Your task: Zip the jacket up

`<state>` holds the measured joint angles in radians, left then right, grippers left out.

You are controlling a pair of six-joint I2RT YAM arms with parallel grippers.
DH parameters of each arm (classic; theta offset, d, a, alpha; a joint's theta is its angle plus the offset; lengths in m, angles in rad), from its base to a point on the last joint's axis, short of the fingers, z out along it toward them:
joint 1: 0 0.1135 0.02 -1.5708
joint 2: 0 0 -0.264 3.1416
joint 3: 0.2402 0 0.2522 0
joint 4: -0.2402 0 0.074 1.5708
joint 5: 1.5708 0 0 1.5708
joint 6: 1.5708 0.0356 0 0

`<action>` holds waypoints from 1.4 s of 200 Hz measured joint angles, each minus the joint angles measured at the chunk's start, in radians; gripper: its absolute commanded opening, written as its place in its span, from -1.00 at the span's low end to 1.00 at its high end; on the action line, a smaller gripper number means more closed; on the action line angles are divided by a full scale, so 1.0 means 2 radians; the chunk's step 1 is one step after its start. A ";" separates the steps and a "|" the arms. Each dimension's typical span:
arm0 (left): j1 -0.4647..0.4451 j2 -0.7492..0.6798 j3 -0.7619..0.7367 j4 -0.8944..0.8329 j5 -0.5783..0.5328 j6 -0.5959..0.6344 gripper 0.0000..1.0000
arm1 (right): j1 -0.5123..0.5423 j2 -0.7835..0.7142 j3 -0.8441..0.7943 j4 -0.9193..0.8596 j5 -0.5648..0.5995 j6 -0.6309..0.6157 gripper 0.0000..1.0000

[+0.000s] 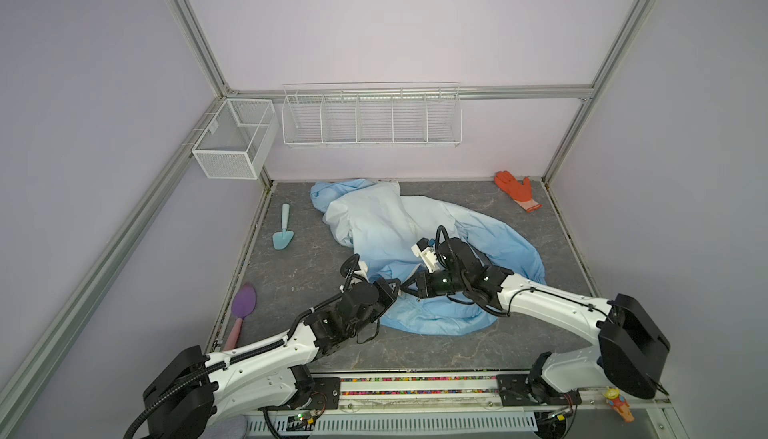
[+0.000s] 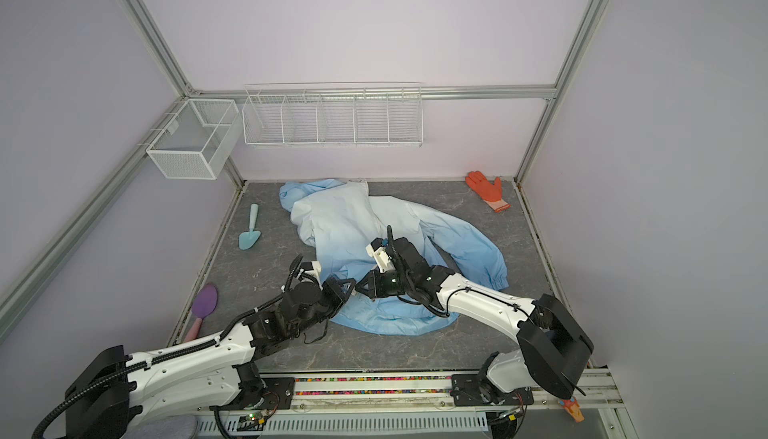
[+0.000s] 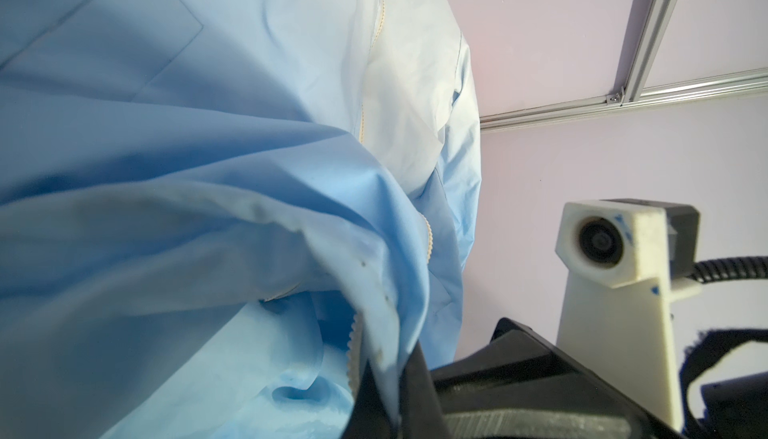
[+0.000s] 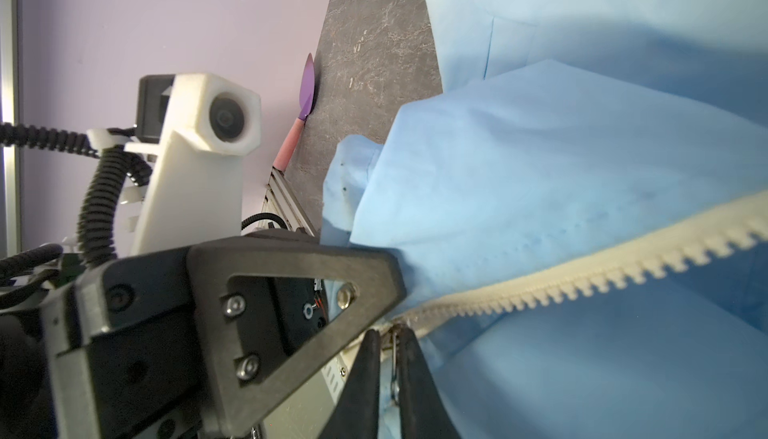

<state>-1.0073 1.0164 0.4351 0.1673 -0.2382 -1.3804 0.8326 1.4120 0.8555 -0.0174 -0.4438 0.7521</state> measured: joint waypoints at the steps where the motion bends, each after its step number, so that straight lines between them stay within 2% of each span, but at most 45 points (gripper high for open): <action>1: 0.000 0.000 0.000 0.000 0.000 0.000 -1.00 | 0.000 0.000 0.000 0.000 -0.001 0.000 -0.67; 71: 0.000 -0.009 -0.001 0.000 0.000 -0.002 -1.00 | 0.000 0.000 -0.001 0.002 -0.009 0.000 -0.59; 129: 0.000 -0.012 -0.001 0.000 0.001 -0.004 -1.00 | -0.001 0.000 -0.002 0.004 -0.010 -0.002 -0.70; 196: 0.000 -0.018 -0.001 -0.004 0.001 -0.004 -1.00 | -0.004 0.000 -0.002 0.004 -0.014 -0.008 -0.63; 280: 0.000 -0.019 -0.001 -0.004 0.002 -0.004 -1.00 | -0.004 0.001 -0.002 0.004 -0.022 -0.014 -0.71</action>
<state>-1.0073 0.9791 0.4335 0.1585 -0.2348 -1.3876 0.8242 1.4132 0.8505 -0.0093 -0.4870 0.7242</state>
